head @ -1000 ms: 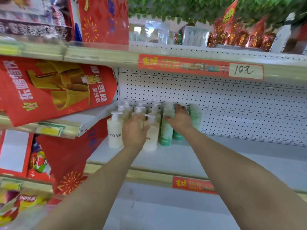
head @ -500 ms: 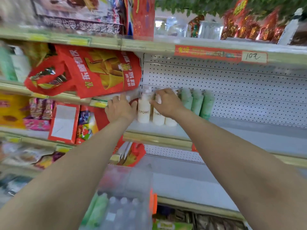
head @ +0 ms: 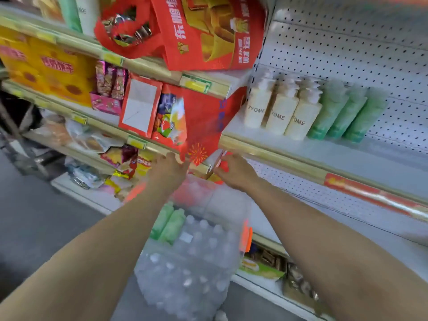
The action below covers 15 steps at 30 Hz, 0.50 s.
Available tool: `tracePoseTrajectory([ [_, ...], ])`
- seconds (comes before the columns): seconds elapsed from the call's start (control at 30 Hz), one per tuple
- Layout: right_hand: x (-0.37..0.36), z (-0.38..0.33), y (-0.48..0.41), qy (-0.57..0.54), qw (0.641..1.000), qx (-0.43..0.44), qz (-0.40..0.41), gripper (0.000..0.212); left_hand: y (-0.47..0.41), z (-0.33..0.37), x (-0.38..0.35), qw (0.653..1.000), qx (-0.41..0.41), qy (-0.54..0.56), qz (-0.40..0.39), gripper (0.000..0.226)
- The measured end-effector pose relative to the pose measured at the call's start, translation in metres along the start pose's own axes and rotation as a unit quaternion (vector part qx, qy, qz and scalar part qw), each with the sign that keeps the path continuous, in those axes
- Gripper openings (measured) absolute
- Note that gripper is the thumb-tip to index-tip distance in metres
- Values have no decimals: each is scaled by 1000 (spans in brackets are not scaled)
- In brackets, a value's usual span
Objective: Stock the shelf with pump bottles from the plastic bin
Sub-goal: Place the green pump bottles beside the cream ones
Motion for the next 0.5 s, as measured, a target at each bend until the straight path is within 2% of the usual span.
tracePoseTrajectory([
  [0.07,-41,14,-8,2,998,-12,-57,43,-3,-29,-34,997,47,0,-63,73],
  [0.17,-102,37,-18,-20,987,-43,-152,57,-2,-64,-81,986,91,-4,-140,69],
  [0.27,-160,58,-29,-60,962,-92,-250,55,-5,-89,-119,970,155,49,-183,65],
  [0.4,-221,80,-40,-162,914,-187,-321,50,-16,-112,-157,937,231,87,-247,60],
  [0.43,-234,85,-42,-198,896,-213,-334,53,-19,-117,-165,928,249,104,-258,58],
  [0.5,-259,94,-46,-285,846,-281,-352,42,-26,-127,-180,911,284,122,-271,63],
])
Point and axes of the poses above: each hand's wrist, its own y-axis away from the middle knuckle, its own x-axis out of the back of the hand, z = x × y, the point moved 3 cm from there along -y, towards the middle knuckle, and after that the axes turned 8 degrees about -y, right-handed, at the moved point
